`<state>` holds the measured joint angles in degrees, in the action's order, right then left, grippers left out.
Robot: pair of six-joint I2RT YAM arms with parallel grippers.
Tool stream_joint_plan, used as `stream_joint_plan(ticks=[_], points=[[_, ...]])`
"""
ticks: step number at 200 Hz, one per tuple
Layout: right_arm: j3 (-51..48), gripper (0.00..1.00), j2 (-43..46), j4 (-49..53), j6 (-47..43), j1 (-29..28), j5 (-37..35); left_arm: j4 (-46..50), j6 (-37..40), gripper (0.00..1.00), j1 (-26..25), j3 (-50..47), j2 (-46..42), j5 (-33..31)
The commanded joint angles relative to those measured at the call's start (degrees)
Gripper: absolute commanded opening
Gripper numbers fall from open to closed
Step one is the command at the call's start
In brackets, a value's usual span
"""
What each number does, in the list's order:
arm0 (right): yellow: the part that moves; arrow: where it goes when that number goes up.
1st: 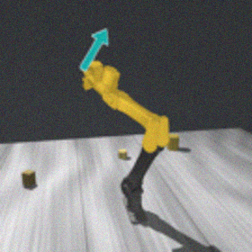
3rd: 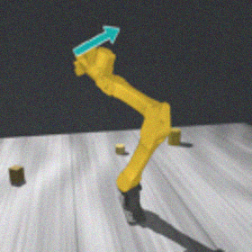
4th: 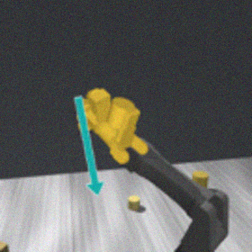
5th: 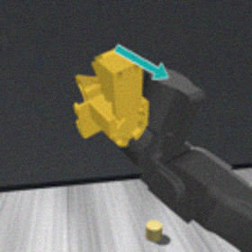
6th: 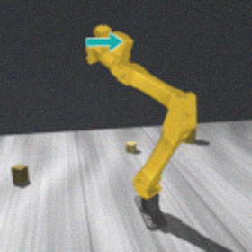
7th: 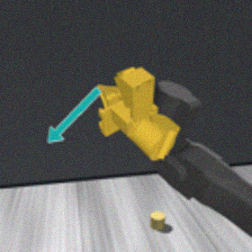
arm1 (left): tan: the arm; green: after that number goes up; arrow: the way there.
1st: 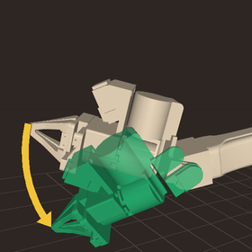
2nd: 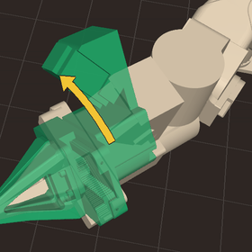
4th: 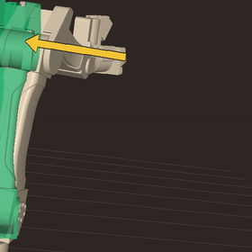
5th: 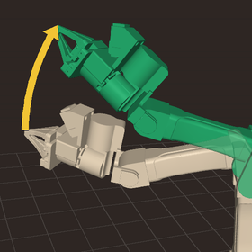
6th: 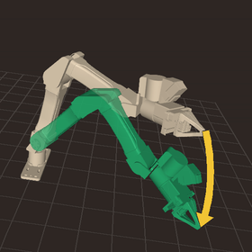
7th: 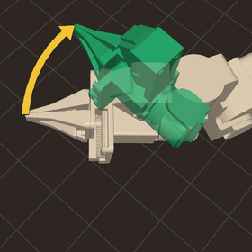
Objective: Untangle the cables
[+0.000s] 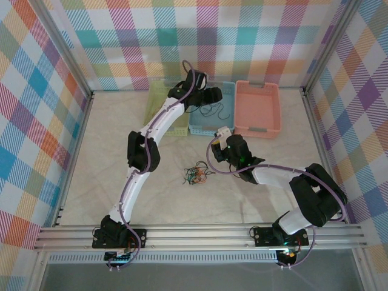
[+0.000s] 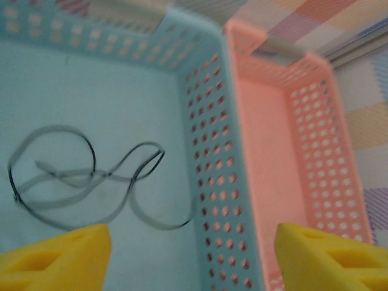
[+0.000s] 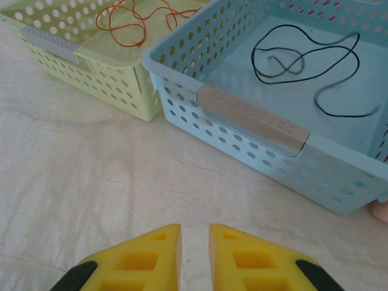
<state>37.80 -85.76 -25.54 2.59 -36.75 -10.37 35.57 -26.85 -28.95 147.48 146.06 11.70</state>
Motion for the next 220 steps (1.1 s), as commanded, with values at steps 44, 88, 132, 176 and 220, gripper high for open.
stream_joint_plan(ticks=[44, 88, 132, 176, 220], points=[[0.7, 0.21, 0.2, -0.2, -0.1, 0.3, 3.1, -5.5, 2.1, 0.78, 0.1, -25.3, -32.8, -1.1], [0.5, 0.21, 0.5, -0.5, -0.2, 0.3, 3.6, -15.0, 0.4, 0.76, -0.5, -57.7, -57.0, -0.8], [0.5, 0.21, 0.5, -0.5, -0.5, 0.2, 4.7, -23.3, -0.7, 0.76, -0.4, -88.0, -75.2, -3.6], [0.6, 0.2, 0.6, 0.0, -1.0, 0.3, 5.5, -27.5, -2.3, 0.74, -0.4, -98.2, -74.8, -0.4], [0.9, 0.21, 0.3, 0.2, -1.1, 0.2, 6.9, -35.0, -5.5, 0.73, -0.4, -103.5, -72.6, 2.3]])
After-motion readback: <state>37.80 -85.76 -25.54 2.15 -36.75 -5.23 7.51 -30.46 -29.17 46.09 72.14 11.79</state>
